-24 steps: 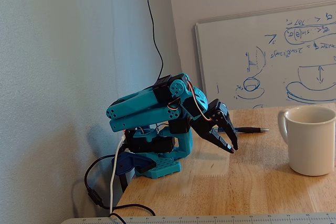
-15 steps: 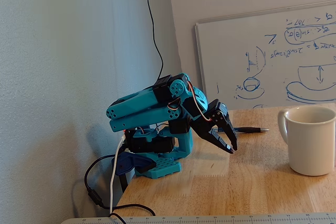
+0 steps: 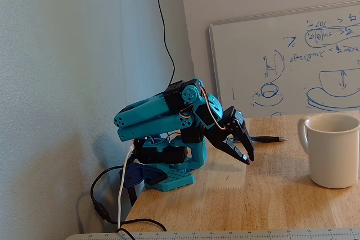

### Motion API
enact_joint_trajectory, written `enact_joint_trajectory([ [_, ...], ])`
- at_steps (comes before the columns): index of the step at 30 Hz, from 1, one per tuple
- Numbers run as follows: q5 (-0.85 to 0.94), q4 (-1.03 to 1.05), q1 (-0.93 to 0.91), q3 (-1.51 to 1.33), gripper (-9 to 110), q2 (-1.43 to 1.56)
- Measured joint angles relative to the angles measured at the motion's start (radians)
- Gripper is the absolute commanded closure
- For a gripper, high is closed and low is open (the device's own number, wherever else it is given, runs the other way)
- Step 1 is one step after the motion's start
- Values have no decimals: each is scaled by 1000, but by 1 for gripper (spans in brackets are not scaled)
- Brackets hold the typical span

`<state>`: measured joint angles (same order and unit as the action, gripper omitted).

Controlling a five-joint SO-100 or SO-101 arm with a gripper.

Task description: Grasp a pen and put it in a mug.

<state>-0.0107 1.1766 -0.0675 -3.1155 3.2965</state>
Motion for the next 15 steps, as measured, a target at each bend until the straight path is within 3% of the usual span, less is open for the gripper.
enact_joint_trajectory([
  [7, -334, -2, 69, 201, 97, -279],
  [15, -907, 0, 281, 486, 78, -676],
])
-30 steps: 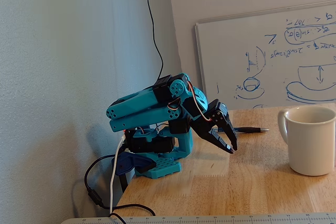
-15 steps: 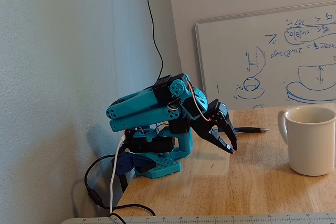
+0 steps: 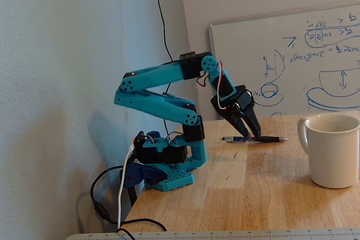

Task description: Grasp a pen and put it in a mug.

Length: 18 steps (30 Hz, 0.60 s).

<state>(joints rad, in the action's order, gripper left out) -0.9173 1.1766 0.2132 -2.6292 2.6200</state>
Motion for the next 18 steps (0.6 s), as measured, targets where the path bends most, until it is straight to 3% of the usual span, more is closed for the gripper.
enact_joint_trajectory([
  [4, -290, 0, 150, 95, 72, -189],
  [18, -1229, 0, 535, 265, 72, -552],
])
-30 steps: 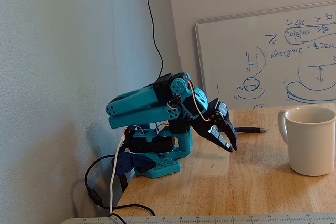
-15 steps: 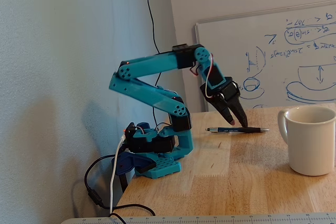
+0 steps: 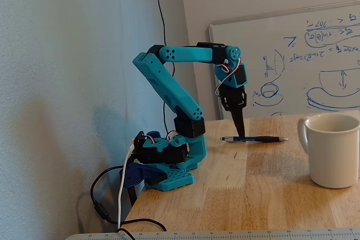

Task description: Grasp a pen and put it in a mug.

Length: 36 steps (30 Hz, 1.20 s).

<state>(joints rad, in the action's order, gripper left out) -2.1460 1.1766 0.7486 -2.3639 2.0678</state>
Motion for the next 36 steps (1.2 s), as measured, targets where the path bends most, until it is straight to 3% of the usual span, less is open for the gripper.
enact_joint_trajectory([
  [4, -130, 0, 38, 64, 72, -94],
  [9, -172, -11, 46, 153, 72, -216],
  [26, -173, -433, 49, 112, 72, -413],
  [36, -173, -491, -14, 92, 93, -405],
])
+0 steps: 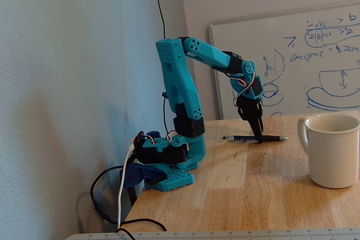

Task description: Grasp a pen and put it in a mug.

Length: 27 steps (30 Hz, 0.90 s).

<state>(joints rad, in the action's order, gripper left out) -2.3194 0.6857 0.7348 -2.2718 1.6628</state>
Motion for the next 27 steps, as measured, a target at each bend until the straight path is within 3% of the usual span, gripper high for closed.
enact_joint_trajectory([
  [6, -2, -9, -18, -8, 101, -8],
  [19, -2, -9, -18, -8, 101, 3],
  [27, -2, -9, -17, -9, 101, 163],
])
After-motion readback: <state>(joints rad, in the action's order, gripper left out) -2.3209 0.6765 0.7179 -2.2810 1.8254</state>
